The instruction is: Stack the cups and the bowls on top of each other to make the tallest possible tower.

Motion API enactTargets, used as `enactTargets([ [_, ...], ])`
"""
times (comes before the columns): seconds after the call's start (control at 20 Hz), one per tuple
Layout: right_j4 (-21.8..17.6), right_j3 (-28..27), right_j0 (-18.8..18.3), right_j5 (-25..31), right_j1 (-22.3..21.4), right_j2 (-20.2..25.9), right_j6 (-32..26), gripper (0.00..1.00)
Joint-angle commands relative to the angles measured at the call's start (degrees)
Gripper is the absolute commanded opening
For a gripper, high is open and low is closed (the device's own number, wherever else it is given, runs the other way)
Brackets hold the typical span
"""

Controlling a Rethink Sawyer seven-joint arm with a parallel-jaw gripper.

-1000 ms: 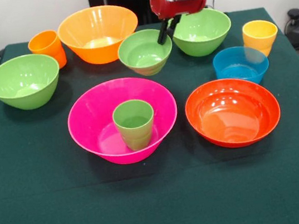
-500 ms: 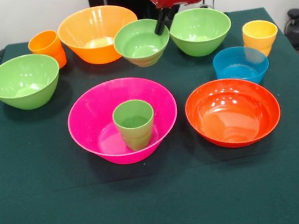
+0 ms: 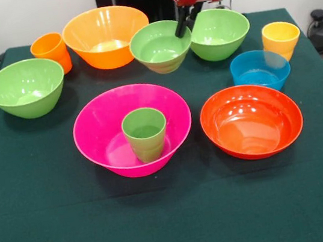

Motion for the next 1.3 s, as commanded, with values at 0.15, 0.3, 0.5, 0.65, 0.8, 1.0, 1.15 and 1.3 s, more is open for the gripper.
enactTargets([
  [0.15,-0.5,-4.8,-1.3,6.2,0.6,7.0,-4.6,0.0],
  [0.3,-0.7,-5.1,-1.7,6.2,0.5,7.4,-5.0,0.0],
  [0.5,-1.2,-5.7,-2.5,5.8,0.9,8.4,-6.4,0.0],
  [0.65,-1.3,-6.2,-2.7,6.7,0.7,8.6,-6.6,0.0],
  [0.8,-1.6,-6.1,-3.0,6.7,0.2,8.7,-6.7,0.0],
  [1.0,-2.0,-6.2,-3.6,6.5,0.1,9.3,-7.3,0.0],
  [1.15,-2.4,-6.7,-3.9,6.5,0.4,9.8,-7.8,0.0],
  [1.3,-2.6,-6.5,-4.2,6.5,0.3,9.9,-7.9,0.0],
])
